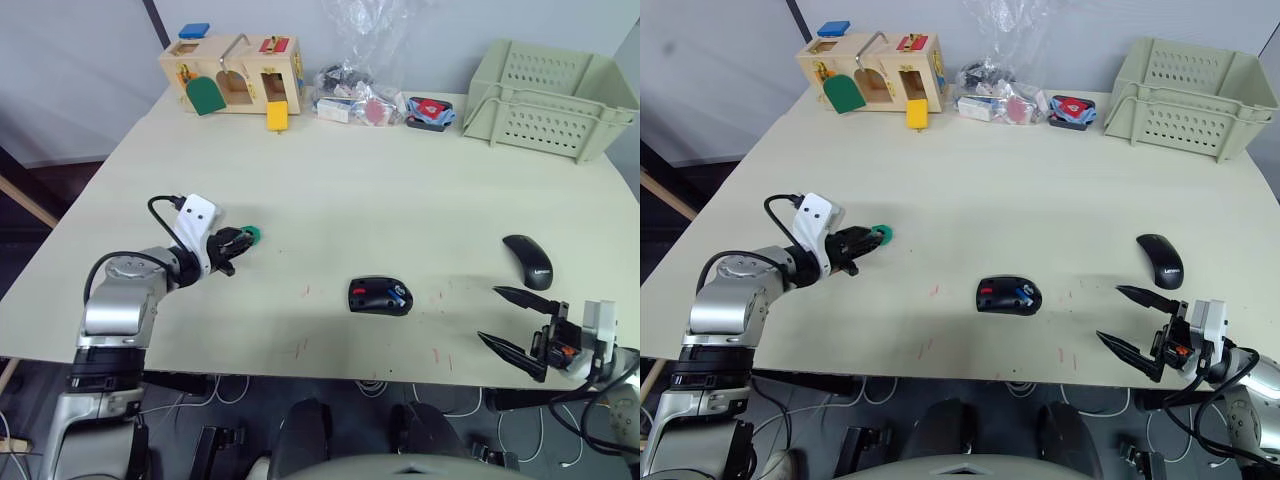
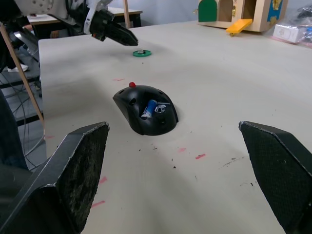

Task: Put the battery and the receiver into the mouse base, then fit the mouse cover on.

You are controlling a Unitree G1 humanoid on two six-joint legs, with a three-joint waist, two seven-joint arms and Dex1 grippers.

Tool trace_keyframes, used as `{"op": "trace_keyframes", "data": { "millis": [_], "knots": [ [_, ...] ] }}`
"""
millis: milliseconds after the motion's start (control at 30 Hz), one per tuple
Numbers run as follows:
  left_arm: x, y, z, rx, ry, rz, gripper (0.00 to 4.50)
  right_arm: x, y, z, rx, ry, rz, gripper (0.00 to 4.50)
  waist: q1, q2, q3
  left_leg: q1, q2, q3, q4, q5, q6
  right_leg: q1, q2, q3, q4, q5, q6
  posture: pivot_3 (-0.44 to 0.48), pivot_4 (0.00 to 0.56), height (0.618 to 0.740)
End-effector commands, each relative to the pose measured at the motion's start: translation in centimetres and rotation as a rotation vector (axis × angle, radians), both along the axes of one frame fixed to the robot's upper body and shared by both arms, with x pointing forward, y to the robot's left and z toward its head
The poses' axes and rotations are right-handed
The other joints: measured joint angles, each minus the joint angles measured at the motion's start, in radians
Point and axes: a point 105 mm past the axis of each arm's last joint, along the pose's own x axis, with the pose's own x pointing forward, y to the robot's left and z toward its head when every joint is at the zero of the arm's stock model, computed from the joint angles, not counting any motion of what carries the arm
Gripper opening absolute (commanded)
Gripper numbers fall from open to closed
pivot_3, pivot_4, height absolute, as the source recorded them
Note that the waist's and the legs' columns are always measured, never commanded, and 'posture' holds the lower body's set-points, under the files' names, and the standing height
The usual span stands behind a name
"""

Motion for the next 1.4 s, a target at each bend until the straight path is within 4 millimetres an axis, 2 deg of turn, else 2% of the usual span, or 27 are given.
{"op": "trace_keyframes", "data": {
  "millis": [33, 1067, 1400],
  "knots": [
    [0.3, 0.2, 1.4, 0.042, -0.043, 0.008, 1.6, 0.1, -0.2, 1.5, -0.007, -0.057, -0.003, 4.5, 0.0, 0.0, 0.0, 0.0, 0.0, 0.0, 0.0, 0.0, 0.0, 0.0, 0.0, 0.0, 0.0, 0.0, 0.0, 0.0, 0.15, 0.74],
    [1.7, 1.2, -0.7, -0.004, -0.011, 0.09, 1.6, 0.0, -0.2, 2.0, -0.016, -0.048, 0.007, 4.5, 0.0, -0.001, 0.0, 0.0, 0.0, 0.003, 0.0, 0.0, 0.0, 0.0, 0.0, 0.0, 0.0, 0.0, 0.0, 0.0, 0.15, 0.74],
    [1.9, 0.6, -1.7, -0.005, 0.022, 0.056, 1.6, 0.0, -0.1, 2.0, -0.018, -0.049, 0.007, 4.5, 0.0, -0.001, 0.0, 0.0, 0.0, 0.004, 0.0, 0.0, 0.0, 0.0, 0.0, 0.0, 0.0, 0.0, 0.0, 0.0, 0.15, 0.74]
  ]
}}
